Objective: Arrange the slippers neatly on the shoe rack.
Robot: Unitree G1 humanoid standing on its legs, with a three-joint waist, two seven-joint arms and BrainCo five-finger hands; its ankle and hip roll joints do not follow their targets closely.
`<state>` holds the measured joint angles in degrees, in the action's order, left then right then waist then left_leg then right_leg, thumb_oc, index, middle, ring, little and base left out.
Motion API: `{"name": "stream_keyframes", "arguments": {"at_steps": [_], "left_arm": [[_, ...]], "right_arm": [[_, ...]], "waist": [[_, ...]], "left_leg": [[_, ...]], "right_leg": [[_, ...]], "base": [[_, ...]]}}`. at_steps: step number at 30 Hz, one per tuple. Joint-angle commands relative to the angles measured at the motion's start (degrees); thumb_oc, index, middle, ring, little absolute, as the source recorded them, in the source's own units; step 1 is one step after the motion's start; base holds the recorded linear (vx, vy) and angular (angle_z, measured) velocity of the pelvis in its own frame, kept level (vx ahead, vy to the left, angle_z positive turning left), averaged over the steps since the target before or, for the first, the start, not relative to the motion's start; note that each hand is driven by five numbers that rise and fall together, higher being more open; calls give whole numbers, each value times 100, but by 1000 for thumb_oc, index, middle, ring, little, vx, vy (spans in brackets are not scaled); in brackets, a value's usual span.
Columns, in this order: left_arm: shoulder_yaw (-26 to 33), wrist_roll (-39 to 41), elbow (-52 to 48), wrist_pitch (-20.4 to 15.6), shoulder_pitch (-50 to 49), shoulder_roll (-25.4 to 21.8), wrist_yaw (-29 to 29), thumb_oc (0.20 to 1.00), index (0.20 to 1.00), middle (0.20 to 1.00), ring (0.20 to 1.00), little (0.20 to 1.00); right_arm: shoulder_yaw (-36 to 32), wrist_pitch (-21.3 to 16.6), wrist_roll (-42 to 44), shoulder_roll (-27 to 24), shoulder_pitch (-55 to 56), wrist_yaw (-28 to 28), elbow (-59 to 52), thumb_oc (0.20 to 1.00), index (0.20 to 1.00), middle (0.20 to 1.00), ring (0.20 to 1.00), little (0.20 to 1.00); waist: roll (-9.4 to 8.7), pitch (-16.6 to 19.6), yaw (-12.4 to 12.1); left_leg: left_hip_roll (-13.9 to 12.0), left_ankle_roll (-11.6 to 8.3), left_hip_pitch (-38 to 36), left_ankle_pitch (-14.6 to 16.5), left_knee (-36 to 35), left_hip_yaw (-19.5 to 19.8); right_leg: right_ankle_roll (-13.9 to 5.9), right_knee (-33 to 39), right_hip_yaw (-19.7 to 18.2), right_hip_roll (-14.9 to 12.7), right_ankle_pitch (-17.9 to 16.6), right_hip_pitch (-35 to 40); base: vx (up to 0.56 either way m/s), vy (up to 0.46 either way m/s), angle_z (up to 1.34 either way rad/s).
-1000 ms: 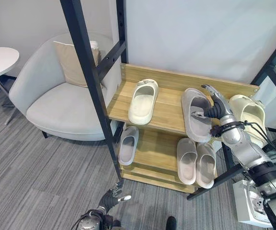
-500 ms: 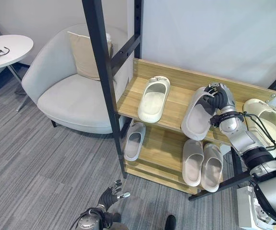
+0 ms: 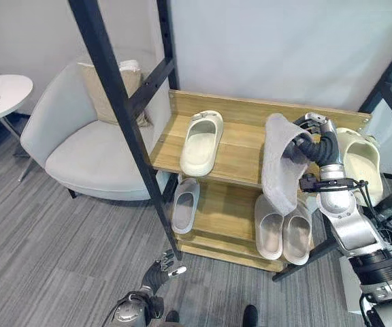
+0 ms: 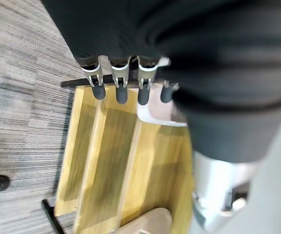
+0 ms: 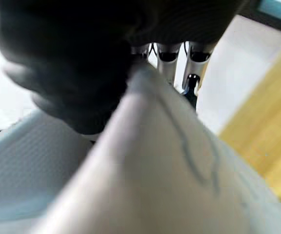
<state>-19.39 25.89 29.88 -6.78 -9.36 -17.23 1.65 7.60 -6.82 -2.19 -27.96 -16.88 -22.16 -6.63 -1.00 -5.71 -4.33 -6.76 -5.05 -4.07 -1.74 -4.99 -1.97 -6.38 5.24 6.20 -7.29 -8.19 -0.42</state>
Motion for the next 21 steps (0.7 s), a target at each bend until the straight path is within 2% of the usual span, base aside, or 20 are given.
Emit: {"name": "stream_keyframes", "arguments": {"at_steps": [1,3,4,5,8,9,11,13,16,18,19,20,21], "left_arm": [[-10,-153,38,-145,350,-128,-122,1000,1000,1000,1000,1000],[-22,-220,236,-208,380,-10,-223,1000,1000,1000,1000,1000],[-31,-182,227,-285,402,29,-293,1000,1000,1000,1000,1000],[-81,-116,231,-370,442,77,-382,1000,1000,1000,1000,1000],[-75,-75,254,-455,466,100,-437,1000,1000,1000,1000,1000],[-45,-23,310,-489,482,127,-479,1000,1000,1000,1000,1000],[9,12,389,-524,458,150,-535,1000,1000,1000,1000,1000],[24,29,416,-561,368,121,-563,1000,1000,1000,1000,1000],[6,117,523,-612,595,117,-672,1000,1000,1000,1000,1000],[-159,334,587,-722,1018,166,-861,1000,1000,1000,1000,1000],[-195,277,387,-742,807,-6,-699,1000,1000,1000,1000,1000],[-266,264,-304,-991,707,-262,-693,1000,1000,1000,1000,1000],[-289,455,-522,-1057,832,-337,-782,1000,1000,1000,1000,1000]], "right_arm": [[163,-1033,1553,435,-227,623,-961,200,200,200,200,200],[1110,-1149,1953,762,-192,1261,-2025,200,200,200,200,200],[1646,-1077,1973,876,-286,1514,-2194,200,200,200,200,200],[2353,-973,1977,1076,-496,1783,-2035,200,200,200,200,200],[2882,-836,1658,1250,-660,1931,-1469,200,200,200,200,200],[3110,-733,1063,1286,-645,1913,-1019,200,200,200,200,200],[3341,-625,137,1304,-590,1780,-374,200,200,200,200,200],[3519,-462,-1397,1202,-561,1400,443,200,200,200,200,200],[3523,-340,-1908,1152,-545,1208,689,200,200,200,200,200],[3513,24,-3357,1098,-1279,308,1748,200,200,200,200,200],[3455,130,-3662,997,-1649,-5,2152,200,200,200,200,200],[3220,317,-3953,747,-1950,-342,2371,200,200,200,200,200],[3164,381,-4249,543,-2167,-448,2372,200,200,200,200,200]], "waist": [[-250,-77,-3],[-217,-72,49],[-198,-83,48],[-185,-97,-4],[-179,-140,-82],[-173,-172,-147],[-163,-254,-244],[-129,-451,-397],[-140,-604,-404],[-94,-1088,-564],[-16,-1213,-708],[58,-1414,-802],[70,-1477,-808]], "left_leg": [[168,205,35,337,-1,58],[137,169,30,304,-1,17],[129,153,46,283,-1,9],[122,137,65,266,-1,29],[129,138,69,255,-1,76],[144,147,112,210,-1,130],[156,161,149,199,-1,227],[184,203,249,158,-1,439],[171,214,324,162,17,531],[193,211,955,113,442,738],[243,211,1345,126,740,859],[318,183,1823,112,1076,1016],[337,158,2027,101,1213,1072]], "right_leg": [[-230,-24,-7,-193,966,670],[-223,-24,-22,-184,951,652],[-218,-24,-25,-182,944,644],[-205,-24,-7,-182,941,645],[-196,-24,50,-188,944,681],[-189,-24,99,-202,908,670],[-200,-120,198,-217,938,646],[-203,-400,349,-244,1035,527],[-217,-641,402,-252,1142,373],[-215,-1200,509,-343,1227,-199],[-206,-1441,562,-417,1243,-498],[-210,-1683,617,-493,1246,-840],[-221,-1778,637,-528,1259,-984]], "base": [[-65,-64,-1],[-66,-46,-3],[-83,-21,-1],[-69,-10,0],[-39,8,12],[-55,27,24],[-56,32,27],[-82,20,31],[-93,-5,33],[-355,-19,41],[-448,-20,19],[-332,-20,35],[-262,-3,45]]}}
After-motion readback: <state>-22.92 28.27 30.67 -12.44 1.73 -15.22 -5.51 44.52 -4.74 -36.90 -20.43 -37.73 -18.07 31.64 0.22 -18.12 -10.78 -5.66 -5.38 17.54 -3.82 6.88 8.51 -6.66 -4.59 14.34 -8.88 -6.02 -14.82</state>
